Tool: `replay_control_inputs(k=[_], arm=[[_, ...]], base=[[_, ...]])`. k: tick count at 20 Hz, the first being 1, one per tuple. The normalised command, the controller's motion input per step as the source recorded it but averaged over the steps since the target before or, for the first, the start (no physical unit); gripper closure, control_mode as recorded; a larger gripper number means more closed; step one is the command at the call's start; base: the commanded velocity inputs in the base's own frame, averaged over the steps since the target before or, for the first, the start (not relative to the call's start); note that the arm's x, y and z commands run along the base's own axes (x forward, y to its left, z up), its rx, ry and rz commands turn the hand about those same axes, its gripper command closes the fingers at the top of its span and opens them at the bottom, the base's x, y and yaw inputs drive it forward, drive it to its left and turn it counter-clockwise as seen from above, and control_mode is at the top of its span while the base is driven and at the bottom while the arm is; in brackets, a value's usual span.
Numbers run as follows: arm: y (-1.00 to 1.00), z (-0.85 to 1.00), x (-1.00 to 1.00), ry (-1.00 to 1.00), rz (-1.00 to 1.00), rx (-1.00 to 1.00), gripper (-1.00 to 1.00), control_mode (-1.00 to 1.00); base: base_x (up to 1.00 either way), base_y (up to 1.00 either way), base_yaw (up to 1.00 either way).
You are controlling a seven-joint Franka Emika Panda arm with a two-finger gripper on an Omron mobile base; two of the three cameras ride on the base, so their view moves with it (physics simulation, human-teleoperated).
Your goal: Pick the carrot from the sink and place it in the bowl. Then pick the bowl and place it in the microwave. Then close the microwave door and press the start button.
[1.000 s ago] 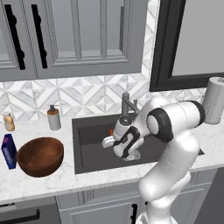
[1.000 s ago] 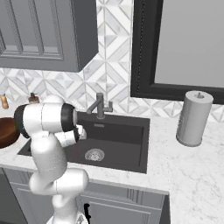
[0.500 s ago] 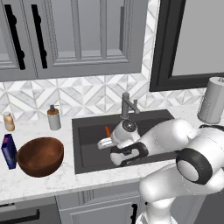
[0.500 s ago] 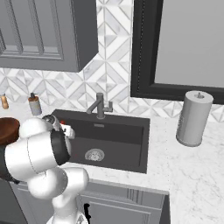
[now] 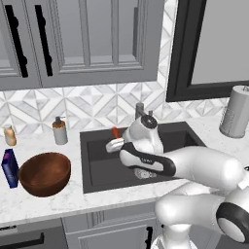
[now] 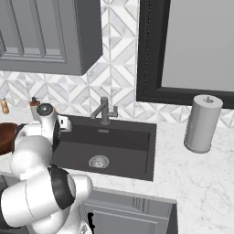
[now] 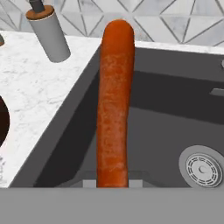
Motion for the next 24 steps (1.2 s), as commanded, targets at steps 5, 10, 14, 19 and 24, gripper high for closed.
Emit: replay_control_inputs(k=[5, 10, 14, 19, 24], arm=[[0.66, 0.49, -0.06, 0.24, 0.04, -0.05, 1.0, -1.0], [0.99, 0.03, 0.0, 0.07, 0.0, -0.03, 1.0, -1.0], [0.98, -0.11, 0.0, 0.0, 0.0, -0.01, 1.0, -1.0], [0.7, -0.02, -0.08, 0.03, 0.0, 0.0, 1.0, -1.0], [0.29, -0.07, -0.47, 0.01, 0.0, 0.0, 1.0, -1.0]], base=[[0.0, 0.0, 0.0], [0.0, 0.0, 0.0], [0.0, 0.0, 0.0], [0.0, 0.0, 0.0], [0.0, 0.0, 0.0]])
